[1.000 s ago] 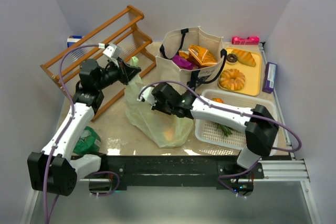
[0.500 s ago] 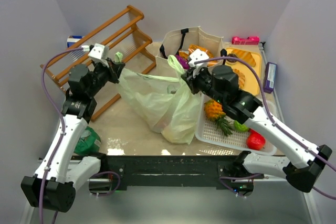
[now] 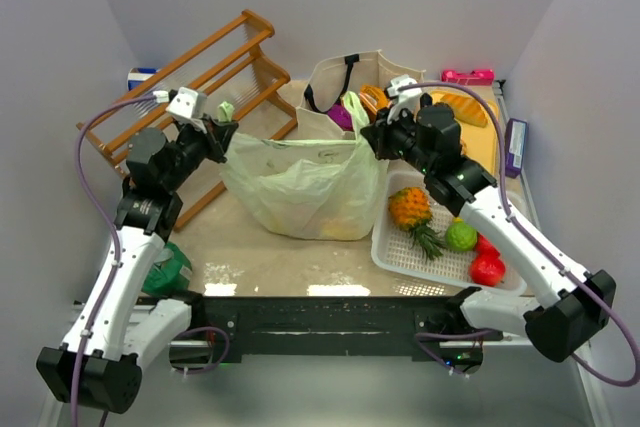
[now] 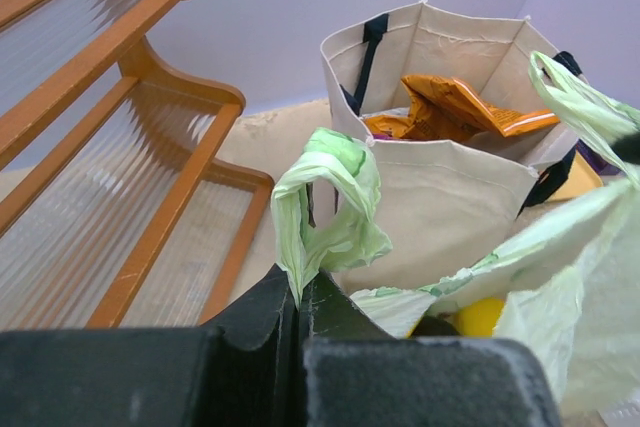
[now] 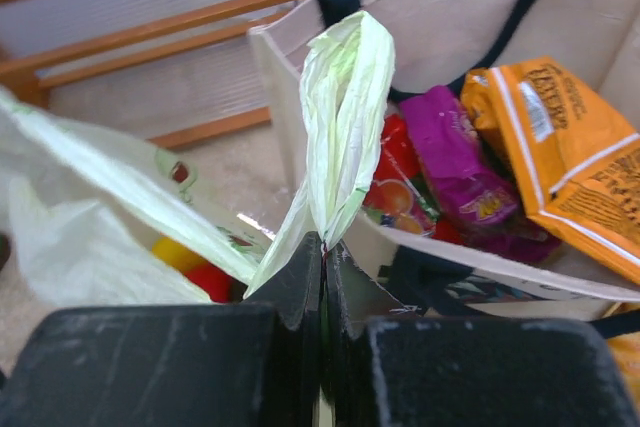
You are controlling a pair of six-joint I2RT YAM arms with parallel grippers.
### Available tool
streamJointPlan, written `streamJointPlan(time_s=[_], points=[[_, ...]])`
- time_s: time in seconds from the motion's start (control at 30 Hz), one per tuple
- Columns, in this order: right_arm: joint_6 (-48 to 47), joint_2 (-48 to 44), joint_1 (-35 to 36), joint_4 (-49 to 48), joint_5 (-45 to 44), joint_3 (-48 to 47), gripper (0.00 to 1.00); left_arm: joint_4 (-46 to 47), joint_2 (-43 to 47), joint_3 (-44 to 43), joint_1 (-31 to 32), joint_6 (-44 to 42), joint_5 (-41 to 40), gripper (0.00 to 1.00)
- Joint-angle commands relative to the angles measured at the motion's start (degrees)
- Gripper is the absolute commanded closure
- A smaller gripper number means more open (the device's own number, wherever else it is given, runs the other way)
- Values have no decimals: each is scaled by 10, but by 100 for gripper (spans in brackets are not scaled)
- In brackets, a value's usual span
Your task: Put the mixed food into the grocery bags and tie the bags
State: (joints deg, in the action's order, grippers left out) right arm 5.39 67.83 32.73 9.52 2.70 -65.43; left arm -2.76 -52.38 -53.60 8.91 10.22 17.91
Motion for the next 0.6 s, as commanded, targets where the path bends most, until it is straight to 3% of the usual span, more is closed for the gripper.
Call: streamJointPlan(time_s=[0.0, 0.3, 0.43, 0.57], points=[[41, 5, -44, -36, 27, -20, 100, 19, 12, 0, 11, -19, -15, 100], [46, -9, -45, -109, 179, 21, 100, 94, -18, 35, 25, 22, 109, 100], [72, -17, -43, -189, 252, 63, 100, 136, -66, 35, 30, 53, 237, 100], [67, -45, -38, -253, 317, 108, 100, 131, -116, 25, 54, 67, 293, 100]])
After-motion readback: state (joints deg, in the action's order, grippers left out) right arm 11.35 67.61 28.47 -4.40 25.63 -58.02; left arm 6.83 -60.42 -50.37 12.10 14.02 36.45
